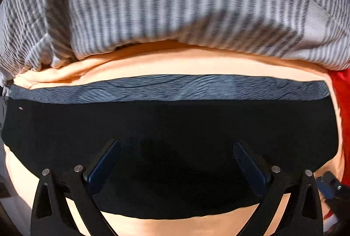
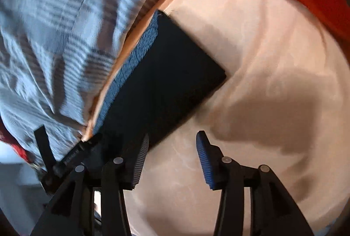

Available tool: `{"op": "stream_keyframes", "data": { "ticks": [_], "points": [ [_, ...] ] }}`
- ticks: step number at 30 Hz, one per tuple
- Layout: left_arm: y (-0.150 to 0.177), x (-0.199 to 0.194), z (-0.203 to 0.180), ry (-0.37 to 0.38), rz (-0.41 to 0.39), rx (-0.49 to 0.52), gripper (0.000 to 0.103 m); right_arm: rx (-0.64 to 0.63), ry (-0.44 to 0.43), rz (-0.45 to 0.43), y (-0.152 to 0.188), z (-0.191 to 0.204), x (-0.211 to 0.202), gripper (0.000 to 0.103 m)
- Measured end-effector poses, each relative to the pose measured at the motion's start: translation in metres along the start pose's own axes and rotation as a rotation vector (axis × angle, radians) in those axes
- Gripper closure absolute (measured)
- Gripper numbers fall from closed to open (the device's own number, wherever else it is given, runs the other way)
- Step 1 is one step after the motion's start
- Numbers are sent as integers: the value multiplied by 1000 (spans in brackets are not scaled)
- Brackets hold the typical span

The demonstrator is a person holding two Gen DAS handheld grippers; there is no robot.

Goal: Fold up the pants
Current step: 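Grasp the folded edge of the trousers with the left gripper and lift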

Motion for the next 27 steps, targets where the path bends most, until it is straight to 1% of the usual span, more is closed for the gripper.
{"op": "stream_keyframes", "data": {
  "ticks": [2,3,5,6,8,11,14,15,17,19,20,23,24,25,26,27],
  "points": [
    [-2,5,-5,-25,-7,-1,0,10,-44,-9,-5,-2,3,52],
    [-2,10,-5,-40,-1,2,0,18,-84,-3,-6,-2,7,52],
    [3,20,-12,-50,42,-8,0,31,-137,7,-8,-2,15,51],
    [8,27,-13,-33,63,-31,0,36,-166,8,-10,-2,20,51],
    [11,27,-10,-6,50,-66,0,48,-215,-2,-15,0,24,51],
    [14,26,-13,-19,26,-38,0,43,-291,-15,-20,11,28,48],
    [20,23,-11,-19,25,-32,0,38,-324,-10,-22,21,33,47],
    [23,17,-18,-22,20,-32,0,36,-331,0,-23,26,37,47],
    [4,2,-15,-45,-30,-24,0,42,-350,28,-23,34,42,47],
    [-11,-6,-11,-73,-80,-13,0,53,-362,65,-23,41,49,47],
    [-20,-7,-7,-86,-90,-18,0,55,-359,75,-22,44,52,47],
    [-40,1,4,-106,-100,-62,0,74,-337,100,-22,49,62,58],
    [-43,6,7,-126,-95,-67,0,84,-329,106,-22,47,65,66],
    [-43,18,8,-144,-69,-62,0,96,-320,110,-22,44,65,76],
    [-36,23,12,-147,-41,-53,0,110,-316,113,-22,42,67,79],
    [-33,30,11,-135,-35,-51,0,131,-318,116,-22,41,69,86]
  ]
}}
Point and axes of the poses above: each gripper's, at about its wrist camera, not at the fingertips, and x roughly the way its jaws point, z to its left, y to its underside, the point moved 8 cm from there along x, roughly the way its jaws point, and after that the axes turned 11 degrees about x, right-handed, at the moved point
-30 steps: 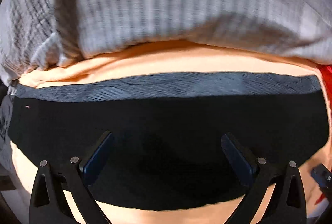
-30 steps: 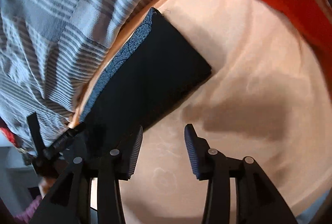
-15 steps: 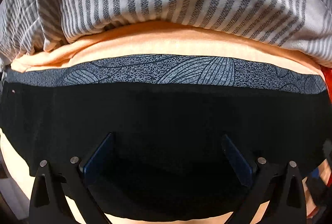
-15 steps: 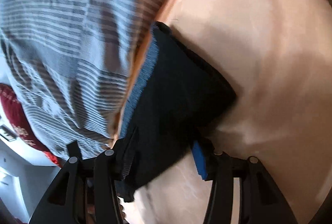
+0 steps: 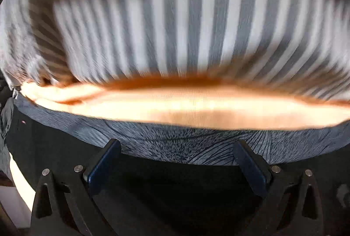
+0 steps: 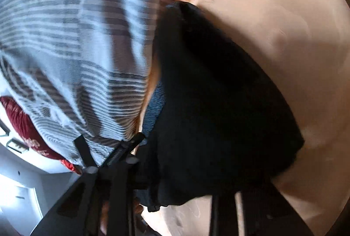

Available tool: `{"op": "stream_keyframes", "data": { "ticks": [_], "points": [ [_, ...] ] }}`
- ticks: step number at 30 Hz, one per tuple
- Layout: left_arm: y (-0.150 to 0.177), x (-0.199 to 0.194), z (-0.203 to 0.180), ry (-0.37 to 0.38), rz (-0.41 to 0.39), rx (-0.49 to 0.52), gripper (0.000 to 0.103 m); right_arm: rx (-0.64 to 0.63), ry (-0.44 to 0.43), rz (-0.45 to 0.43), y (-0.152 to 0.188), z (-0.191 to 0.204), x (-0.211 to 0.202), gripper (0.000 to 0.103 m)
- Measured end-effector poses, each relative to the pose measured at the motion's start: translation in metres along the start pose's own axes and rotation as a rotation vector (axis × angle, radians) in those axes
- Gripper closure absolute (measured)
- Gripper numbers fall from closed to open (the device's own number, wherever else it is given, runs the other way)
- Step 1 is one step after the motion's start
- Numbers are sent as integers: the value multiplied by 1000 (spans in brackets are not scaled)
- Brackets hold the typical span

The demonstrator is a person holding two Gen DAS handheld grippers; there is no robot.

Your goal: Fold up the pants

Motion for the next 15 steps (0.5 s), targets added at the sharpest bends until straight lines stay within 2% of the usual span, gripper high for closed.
{"op": "stream_keyframes", "data": {
  "ticks": [1,7,11,15],
  "points": [
    [1,-2,2,14,-39,-15,0,14,-7,2,0,0,0,87],
    [19,-27,12,31,-18,20,0,-32,-51,13,12,28,-4,88],
    [60,-52,19,68,-6,34,0,-109,-46,13,28,56,-5,88],
    [99,-45,10,65,17,88,0,-194,-11,20,49,83,1,87]
  ]
}}
Point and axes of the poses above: each gripper's, at about its wrist camera, not at the fingertips, and x roughly the way its jaws point, z to its left, y to its underside, the point moved 8 cm from there along x, roughly the way its jaws point, and after that the axes turned 11 degrees about x, right-handed, at the moved point
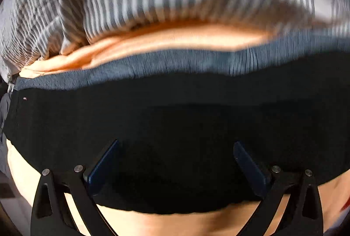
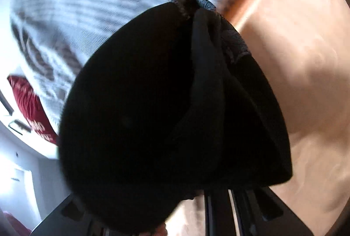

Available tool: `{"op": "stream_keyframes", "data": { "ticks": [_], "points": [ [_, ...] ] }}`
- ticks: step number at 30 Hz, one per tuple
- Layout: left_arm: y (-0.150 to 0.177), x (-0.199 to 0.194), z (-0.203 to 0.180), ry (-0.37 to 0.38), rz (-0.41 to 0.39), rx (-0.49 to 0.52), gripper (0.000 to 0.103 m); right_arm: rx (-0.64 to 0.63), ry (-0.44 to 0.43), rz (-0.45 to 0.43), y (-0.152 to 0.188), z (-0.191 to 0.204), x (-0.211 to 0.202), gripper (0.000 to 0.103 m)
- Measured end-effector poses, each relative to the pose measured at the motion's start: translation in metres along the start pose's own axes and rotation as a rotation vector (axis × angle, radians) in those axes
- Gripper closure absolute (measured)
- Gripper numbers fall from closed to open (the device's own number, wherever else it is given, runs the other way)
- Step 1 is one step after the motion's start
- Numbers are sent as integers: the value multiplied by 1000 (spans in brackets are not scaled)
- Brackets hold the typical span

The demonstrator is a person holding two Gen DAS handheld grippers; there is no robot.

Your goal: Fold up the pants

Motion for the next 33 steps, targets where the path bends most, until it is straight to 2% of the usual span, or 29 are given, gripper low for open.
{"op": "stream_keyframes", "data": {
  "ticks": [4,9,14,19,22,25,26,28,30,31,33],
  "points": [
    [4,-2,-4,-11,-55,30,0,-110,47,7,21,31,11,88],
    [-4,-10,12,60,-16,31,0,-233,122,1,48,70,32,88],
    [4,-36,82,51,-70,-33,0,-429,274,-26,85,106,69,87],
    [25,-41,159,40,-54,-117,0,-571,399,-10,138,120,129,87],
    [46,-36,203,39,-25,-196,0,-678,510,-14,170,115,173,87],
    [69,-32,237,-33,2,-218,0,-756,651,-35,197,94,220,87],
    [77,-20,255,-35,14,-225,0,-776,710,-38,205,85,236,86],
    [91,-7,279,-17,32,-253,0,-815,775,-53,221,77,257,74],
    [102,4,287,-2,42,-273,0,-898,834,-94,236,81,268,65],
    [105,7,295,-21,46,-278,0,-920,838,-95,244,83,270,55],
    [110,7,300,-60,58,-269,0,-930,819,-77,254,88,269,44]
  ]
}}
Point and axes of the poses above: each gripper's, at about its wrist camera, not at the fingertips, and x roughly the way its jaws point, z to its left, y to its underside, the point moved 8 cm from there along x, roughly the way its jaws point, and after that the axes turned 11 degrees about x, right-handed, at the moved point
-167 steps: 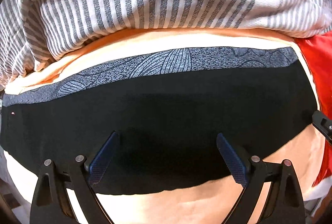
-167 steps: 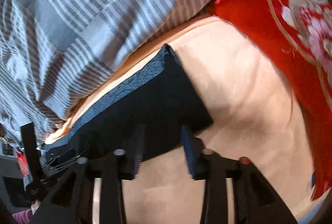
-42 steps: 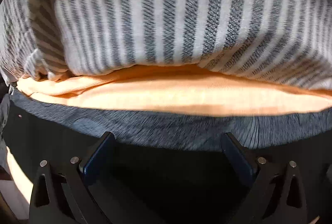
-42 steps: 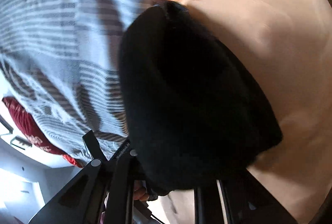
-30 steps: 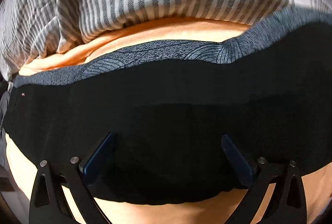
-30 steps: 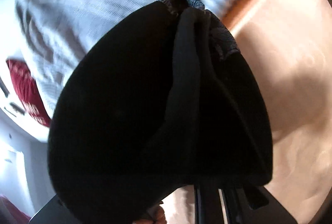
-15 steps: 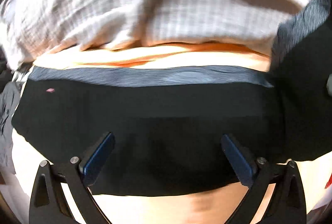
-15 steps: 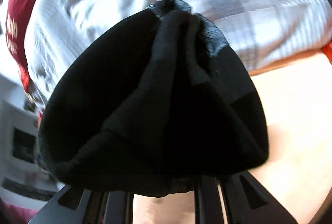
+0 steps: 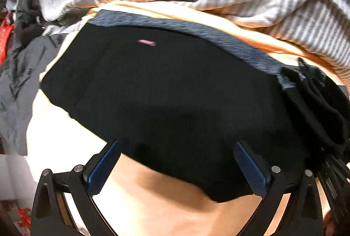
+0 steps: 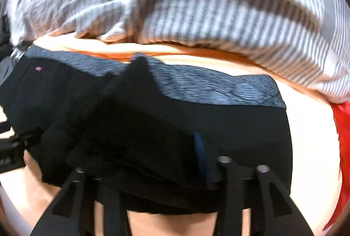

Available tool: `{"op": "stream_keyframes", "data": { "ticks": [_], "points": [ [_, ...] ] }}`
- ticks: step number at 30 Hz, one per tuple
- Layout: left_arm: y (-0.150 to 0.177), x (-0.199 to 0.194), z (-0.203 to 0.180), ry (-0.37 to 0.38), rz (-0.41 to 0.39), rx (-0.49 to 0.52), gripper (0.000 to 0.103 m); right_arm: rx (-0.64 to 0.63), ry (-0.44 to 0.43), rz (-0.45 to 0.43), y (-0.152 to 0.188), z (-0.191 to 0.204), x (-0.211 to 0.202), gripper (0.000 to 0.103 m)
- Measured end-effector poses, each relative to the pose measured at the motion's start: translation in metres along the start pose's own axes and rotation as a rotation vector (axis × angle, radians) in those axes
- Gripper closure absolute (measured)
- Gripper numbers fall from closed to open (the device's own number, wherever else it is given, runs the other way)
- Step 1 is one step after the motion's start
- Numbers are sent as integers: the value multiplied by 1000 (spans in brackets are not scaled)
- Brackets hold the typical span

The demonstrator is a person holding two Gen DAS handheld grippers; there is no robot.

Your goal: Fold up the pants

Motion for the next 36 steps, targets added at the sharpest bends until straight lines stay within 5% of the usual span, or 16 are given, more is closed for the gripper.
{"op": "stream_keyframes", "data": {
  "ticks": [3,6,10,17,29,36],
  "points": [
    [-3,-2,2,21,-13,12,0,7,-63,-3,12,10,-33,43],
    [-11,-18,-13,105,-40,33,0,85,-156,20,32,-25,-66,43],
    [-17,-41,-58,238,-78,104,0,171,-109,28,38,-93,-81,43],
    [-26,-65,-127,346,-102,224,0,280,-97,104,54,-128,-62,43],
    [-29,-35,-169,468,6,213,87,353,-133,140,55,-150,-54,43],
    [-7,-29,-160,454,38,241,89,365,-137,146,52,-154,-54,44]
  ]
}}
Point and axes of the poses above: each gripper's, at about its wrist camera, not at the fingertips, and x roughly the way its jaws point, z to its left, y to its underside, the point moved 8 cm from there along x, roughly the way its jaws point, and after that the axes turned 11 degrees about x, right-handed, at the moved point
